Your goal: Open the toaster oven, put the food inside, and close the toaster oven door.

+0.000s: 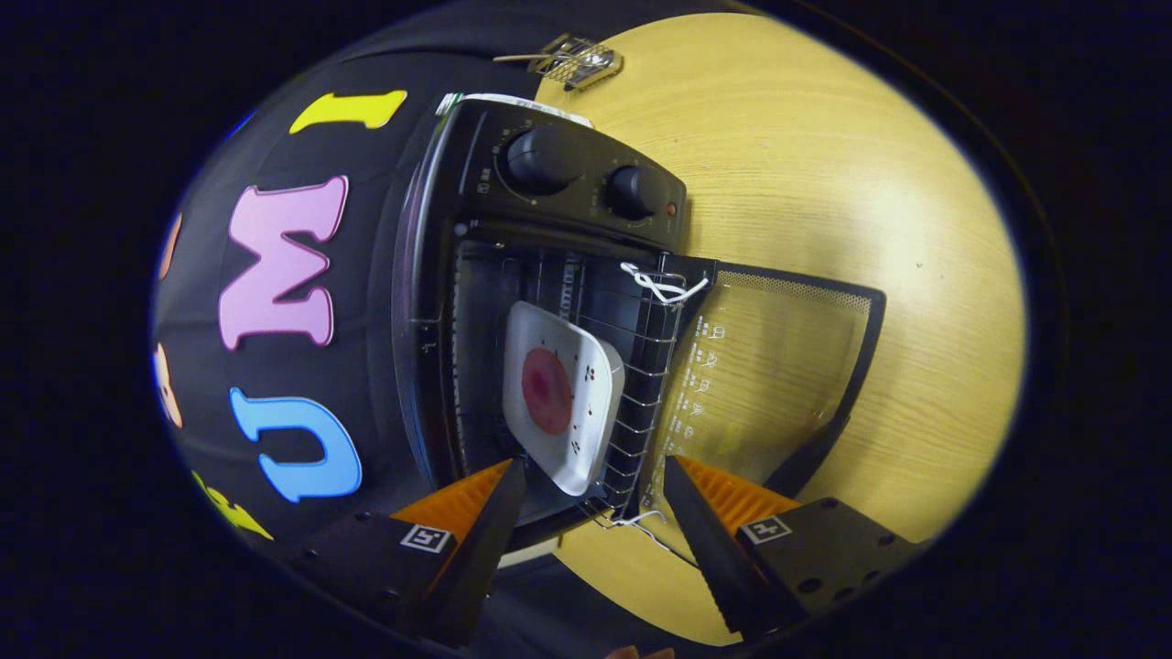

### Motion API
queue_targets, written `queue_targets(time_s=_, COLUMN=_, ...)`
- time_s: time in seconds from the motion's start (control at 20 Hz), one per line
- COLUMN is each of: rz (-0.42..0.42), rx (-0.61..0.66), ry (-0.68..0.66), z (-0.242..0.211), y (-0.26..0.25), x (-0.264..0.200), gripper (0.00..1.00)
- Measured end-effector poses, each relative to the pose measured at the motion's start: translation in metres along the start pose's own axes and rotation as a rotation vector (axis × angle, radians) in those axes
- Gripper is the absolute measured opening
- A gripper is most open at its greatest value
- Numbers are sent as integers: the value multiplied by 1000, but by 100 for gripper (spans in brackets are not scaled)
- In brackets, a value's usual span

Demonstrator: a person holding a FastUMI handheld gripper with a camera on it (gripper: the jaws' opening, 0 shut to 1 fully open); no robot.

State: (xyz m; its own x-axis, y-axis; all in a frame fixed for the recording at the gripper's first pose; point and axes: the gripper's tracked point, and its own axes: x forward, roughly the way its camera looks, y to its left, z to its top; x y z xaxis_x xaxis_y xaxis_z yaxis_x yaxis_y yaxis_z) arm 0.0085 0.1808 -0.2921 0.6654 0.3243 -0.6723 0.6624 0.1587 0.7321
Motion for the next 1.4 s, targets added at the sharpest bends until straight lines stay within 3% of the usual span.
queue_targets(time_s=0.2, rz=-18, rx=-271, ry=13, z=2, y=-12, x=-25, gripper=99)
queue_targets(time_s=0.4, rz=-33, rx=-728, ry=-98, z=27, y=-12, x=-53, gripper=98)
queue_targets(time_s=0.7, rz=-66, rx=-1074, ry=-25, z=-1, y=-28, x=-88, gripper=99)
queue_targets(time_s=0.9, rz=-120, rx=-1197, ry=46, z=-27, y=-68, x=-83, gripper=99)
queue_targets(time_s=1.15, rz=-196, rx=-1243, ry=126, z=-45, y=-117, x=-59, gripper=99)
queue_targets(time_s=1.4, rz=-241, rx=-1261, ry=121, z=-48, y=-132, x=-33, gripper=99)
